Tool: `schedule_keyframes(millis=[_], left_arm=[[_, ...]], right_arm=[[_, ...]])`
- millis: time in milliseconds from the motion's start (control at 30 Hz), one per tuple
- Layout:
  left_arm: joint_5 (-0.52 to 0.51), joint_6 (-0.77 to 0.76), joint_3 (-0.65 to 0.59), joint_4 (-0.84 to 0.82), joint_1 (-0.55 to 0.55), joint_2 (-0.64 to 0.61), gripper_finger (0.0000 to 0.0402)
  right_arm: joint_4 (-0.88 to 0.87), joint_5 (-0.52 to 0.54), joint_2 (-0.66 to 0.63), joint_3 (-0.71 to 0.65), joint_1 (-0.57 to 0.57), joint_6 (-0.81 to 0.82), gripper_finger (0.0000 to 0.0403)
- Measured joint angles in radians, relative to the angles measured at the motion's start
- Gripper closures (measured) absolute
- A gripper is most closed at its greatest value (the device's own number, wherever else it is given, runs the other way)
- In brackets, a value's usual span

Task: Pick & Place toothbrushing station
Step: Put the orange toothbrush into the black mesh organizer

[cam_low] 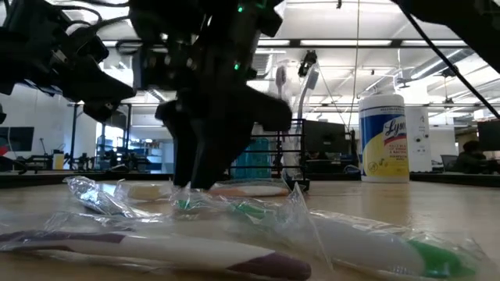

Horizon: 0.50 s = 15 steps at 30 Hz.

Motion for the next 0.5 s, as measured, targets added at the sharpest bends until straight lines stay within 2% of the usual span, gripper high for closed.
schedule_keyframes(millis=[167,500], left_arm=[[0.000,0.000,-0.012,0.009,0.000,-0.001,0.0385],[0.002,-0.001,-0.021,0.014,0.000,-0.002,0.0385]], right_arm=[[-0.002,0.051,0.007,0.010,-0.009,0.025,0.0209],[0.009,0.053,-0.049,0.063,-0.007,0.076,0.0231]])
